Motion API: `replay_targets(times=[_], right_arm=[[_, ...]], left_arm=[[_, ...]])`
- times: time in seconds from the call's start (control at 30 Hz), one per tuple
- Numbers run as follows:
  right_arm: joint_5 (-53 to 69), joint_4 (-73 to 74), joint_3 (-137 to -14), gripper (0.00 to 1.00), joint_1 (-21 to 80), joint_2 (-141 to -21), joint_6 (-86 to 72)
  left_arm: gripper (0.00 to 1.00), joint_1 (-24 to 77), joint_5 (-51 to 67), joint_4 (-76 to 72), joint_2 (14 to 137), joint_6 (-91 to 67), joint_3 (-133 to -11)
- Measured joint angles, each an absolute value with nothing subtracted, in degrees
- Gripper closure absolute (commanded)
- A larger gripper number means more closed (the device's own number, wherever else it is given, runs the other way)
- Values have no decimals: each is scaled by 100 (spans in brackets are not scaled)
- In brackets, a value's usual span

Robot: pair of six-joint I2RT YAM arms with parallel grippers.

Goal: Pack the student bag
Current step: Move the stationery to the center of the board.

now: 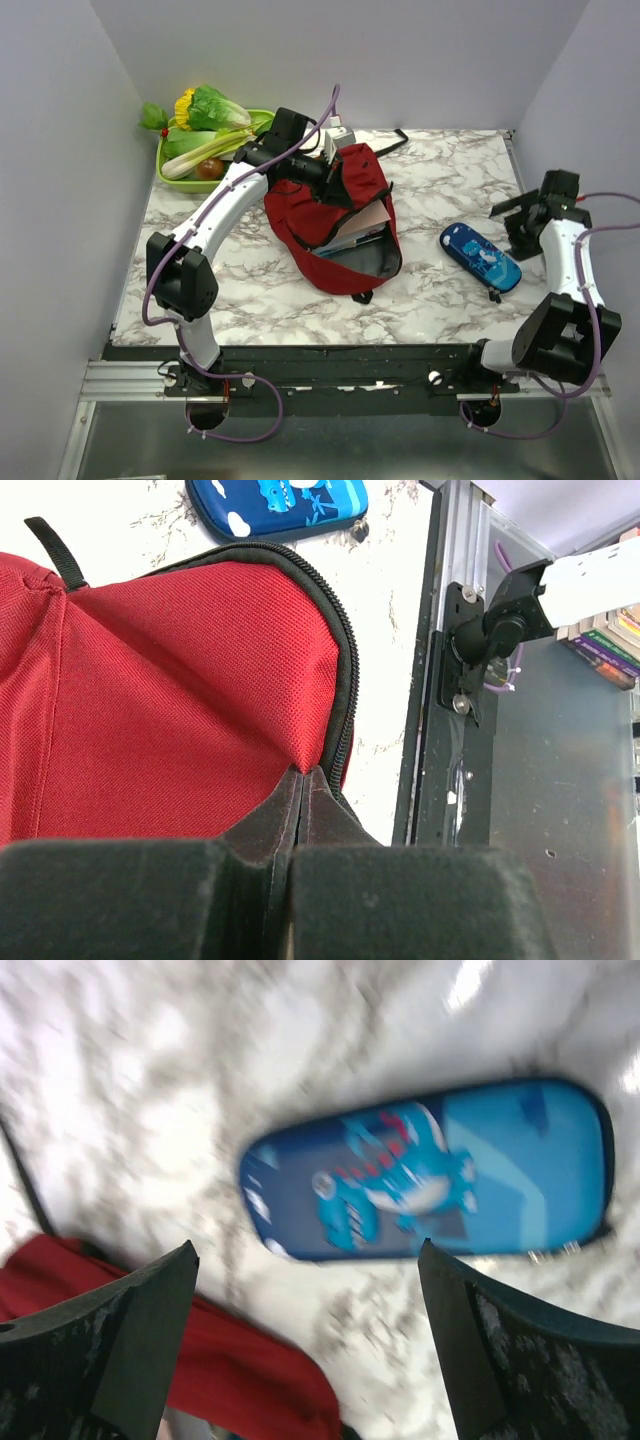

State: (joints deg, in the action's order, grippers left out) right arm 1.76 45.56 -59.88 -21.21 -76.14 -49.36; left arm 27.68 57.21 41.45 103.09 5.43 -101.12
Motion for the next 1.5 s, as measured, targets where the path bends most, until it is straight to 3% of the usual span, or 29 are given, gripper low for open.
replay_targets(times=[0.27, 0.6, 1.13, 1.5], right_arm=[[-1083, 4206, -7406, 3, -2187, -8580, -5041], [-1990, 4344, -6956, 3, -2449, -9231, -5205], [-1573, 4202, -6379, 2, -2532, -9688, -4888], [-478, 3981, -4987, 0, -2104, -8276, -5157]], left_arm=[[100, 2768, 5721, 4023, 10189, 408, -9961], [100, 2738, 5721, 3852, 10049, 292, -9773], [100, 2598, 5787, 3809, 10038, 235, -9769], [100, 2587, 5813, 3625, 10038, 137, -9769]])
